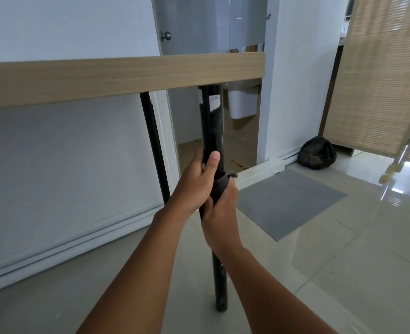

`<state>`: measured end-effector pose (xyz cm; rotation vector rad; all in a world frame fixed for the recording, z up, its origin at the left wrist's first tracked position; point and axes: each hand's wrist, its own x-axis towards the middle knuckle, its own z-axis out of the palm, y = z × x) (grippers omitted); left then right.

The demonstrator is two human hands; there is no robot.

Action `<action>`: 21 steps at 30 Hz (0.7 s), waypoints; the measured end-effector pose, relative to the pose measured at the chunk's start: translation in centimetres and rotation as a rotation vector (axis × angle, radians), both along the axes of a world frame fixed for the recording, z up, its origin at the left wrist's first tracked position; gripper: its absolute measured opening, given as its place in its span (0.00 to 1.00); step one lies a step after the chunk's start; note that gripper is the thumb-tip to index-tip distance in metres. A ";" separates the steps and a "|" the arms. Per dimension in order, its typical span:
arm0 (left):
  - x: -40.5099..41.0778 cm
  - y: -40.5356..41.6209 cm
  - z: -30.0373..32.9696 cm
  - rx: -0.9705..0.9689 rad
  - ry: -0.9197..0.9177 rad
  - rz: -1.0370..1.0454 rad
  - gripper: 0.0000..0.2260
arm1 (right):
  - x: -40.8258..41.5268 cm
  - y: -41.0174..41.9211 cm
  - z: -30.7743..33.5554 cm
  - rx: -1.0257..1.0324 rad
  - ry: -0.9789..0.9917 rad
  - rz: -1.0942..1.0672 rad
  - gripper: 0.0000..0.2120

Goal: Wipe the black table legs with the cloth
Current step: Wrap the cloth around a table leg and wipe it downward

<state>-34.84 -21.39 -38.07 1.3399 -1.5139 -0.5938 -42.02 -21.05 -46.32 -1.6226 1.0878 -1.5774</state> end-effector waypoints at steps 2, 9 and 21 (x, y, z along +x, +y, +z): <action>0.1 0.0 -0.3 0.007 -0.005 -0.017 0.17 | -0.4 0.4 -1.9 0.050 0.024 0.011 0.24; 1.1 -0.2 0.1 0.006 -0.105 -0.039 0.15 | 0.5 -0.2 -0.4 0.003 -0.009 -0.013 0.24; 0.0 -1.5 0.2 0.026 0.012 -0.036 0.12 | -0.6 -0.3 -4.8 0.006 0.067 -0.012 0.24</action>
